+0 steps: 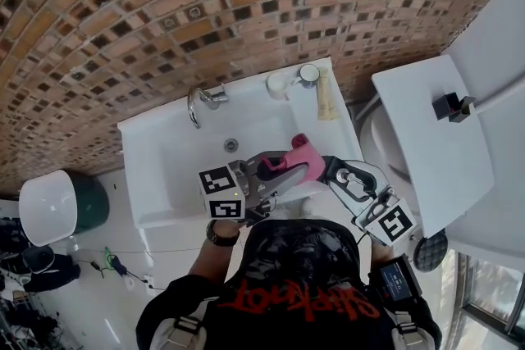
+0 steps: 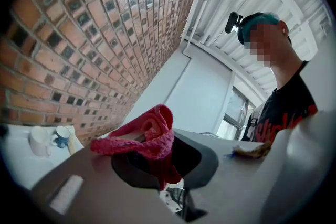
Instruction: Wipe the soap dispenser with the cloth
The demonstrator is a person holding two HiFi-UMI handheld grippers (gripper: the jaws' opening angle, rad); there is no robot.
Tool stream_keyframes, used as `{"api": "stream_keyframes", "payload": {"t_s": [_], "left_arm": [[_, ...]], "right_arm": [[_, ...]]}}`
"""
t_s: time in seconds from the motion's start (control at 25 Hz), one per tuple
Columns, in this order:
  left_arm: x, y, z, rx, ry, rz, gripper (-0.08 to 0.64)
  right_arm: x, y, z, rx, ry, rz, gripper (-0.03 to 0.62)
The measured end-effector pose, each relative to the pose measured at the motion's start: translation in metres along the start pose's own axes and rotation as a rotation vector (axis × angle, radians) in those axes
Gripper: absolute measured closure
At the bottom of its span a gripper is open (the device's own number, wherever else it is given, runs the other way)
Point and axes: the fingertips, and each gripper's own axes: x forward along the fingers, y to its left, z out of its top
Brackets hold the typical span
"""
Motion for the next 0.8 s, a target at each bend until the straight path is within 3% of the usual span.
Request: {"api": "stream_keyframes", "payload": {"t_s": [0.12,0.24,0.4,0.48,0.6,0.8], "left_arm": [[-0.014,0.018,0.015,0.059,-0.015,0.068,0.518],[-0.009,0.012,0.015,0.098,0.019,-0.004,0.518],[0.002,-0.02,-0.017,0.224,0.192,-0.252,0.518],[0.002,-0.026,-0.043,0.298,0.3,-0.323,0.518],[0.0,-0.025,-0.06,0.294,0.375,-0.374,0.518],[-0.004,-0.008,-0.078,0.207,0.388,-0.37,0.518]], "right_arm": [[-0.001,0.045,0.018,-0.041,0.01,0.238,0.443],[-0.003,0.079,0.018,-0.184,0.052,0.425,0.442],[0.001,0.096,0.023,-0.258,0.056,0.493,0.442],[0.0,0.103,0.026,-0.278,0.065,0.519,0.442],[-0.004,0.115,0.038,-0.292,0.059,0.555,0.442],[-0.016,0.126,0.076,-0.356,-0.001,0.608,0.44]]}}
